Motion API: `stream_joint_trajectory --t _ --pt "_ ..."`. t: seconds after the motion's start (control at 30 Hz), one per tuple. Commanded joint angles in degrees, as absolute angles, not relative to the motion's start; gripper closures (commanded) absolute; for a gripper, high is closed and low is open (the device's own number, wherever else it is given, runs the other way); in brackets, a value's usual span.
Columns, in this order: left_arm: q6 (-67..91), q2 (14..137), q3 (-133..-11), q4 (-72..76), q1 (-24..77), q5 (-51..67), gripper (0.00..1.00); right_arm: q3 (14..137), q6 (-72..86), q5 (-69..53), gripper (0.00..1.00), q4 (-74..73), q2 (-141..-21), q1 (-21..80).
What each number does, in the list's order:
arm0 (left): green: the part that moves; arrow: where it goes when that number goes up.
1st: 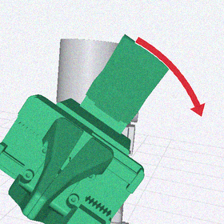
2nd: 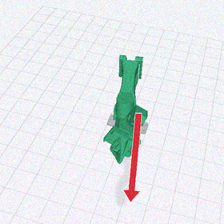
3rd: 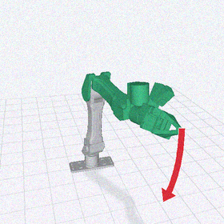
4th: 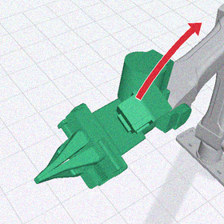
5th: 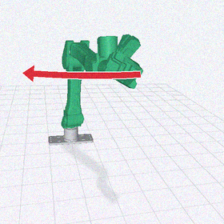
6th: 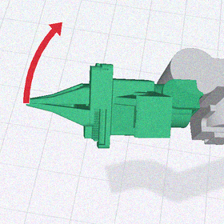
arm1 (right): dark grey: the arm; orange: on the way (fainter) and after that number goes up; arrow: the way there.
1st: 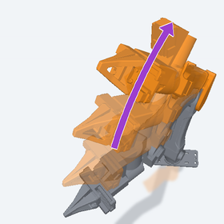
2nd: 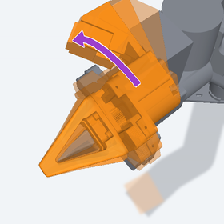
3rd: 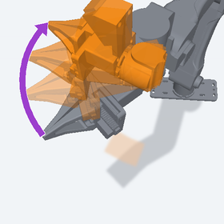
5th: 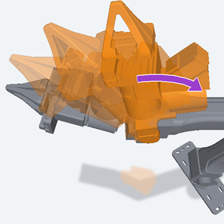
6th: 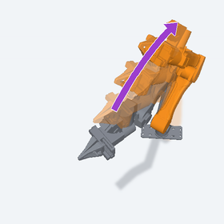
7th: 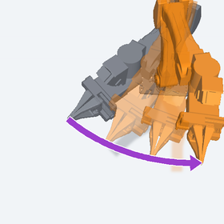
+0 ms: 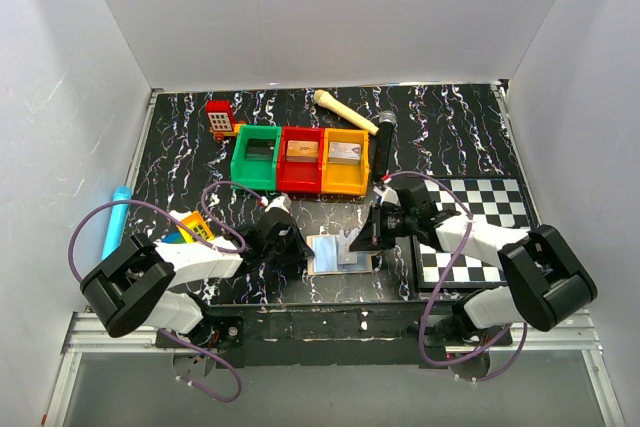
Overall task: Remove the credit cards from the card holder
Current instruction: Remove the credit card from the card holder.
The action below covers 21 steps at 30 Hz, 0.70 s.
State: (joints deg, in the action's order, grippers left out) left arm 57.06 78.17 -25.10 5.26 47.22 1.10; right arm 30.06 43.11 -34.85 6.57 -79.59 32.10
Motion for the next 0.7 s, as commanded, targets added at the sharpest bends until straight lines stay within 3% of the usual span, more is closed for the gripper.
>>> stream_joint_trajectory --t 0.0,0.07,0.13,0.33,0.37,0.67 --pt "55.72 77.96 -23.64 2.81 47.02 0.0 1.0 30.41 39.38 -34.63 0.99 0.89 -75.42 30.5" --pt "55.55 77.78 -23.82 2.64 47.02 0.0 1.0 31.37 38.24 -34.37 0.99 -2.26 -73.49 29.97" --pt "54.94 77.35 -24.17 2.55 47.11 0.0 0.91 32.78 36.66 -33.75 0.99 -5.7 -71.38 29.97" --pt "53.88 72.17 -24.87 2.11 47.02 -0.35 0.38 38.31 30.16 -32.78 0.99 -16.86 -65.49 29.88" --pt "53.7 71.11 -25.22 1.85 47.11 -0.35 0.34 39.19 29.1 -32.87 0.99 -18.35 -64.87 29.88" --pt "48.88 56.54 -27.16 6.3 46.93 2.89 0.3 41.48 25.93 -40.59 0.99 -21.18 -57.84 30.06"
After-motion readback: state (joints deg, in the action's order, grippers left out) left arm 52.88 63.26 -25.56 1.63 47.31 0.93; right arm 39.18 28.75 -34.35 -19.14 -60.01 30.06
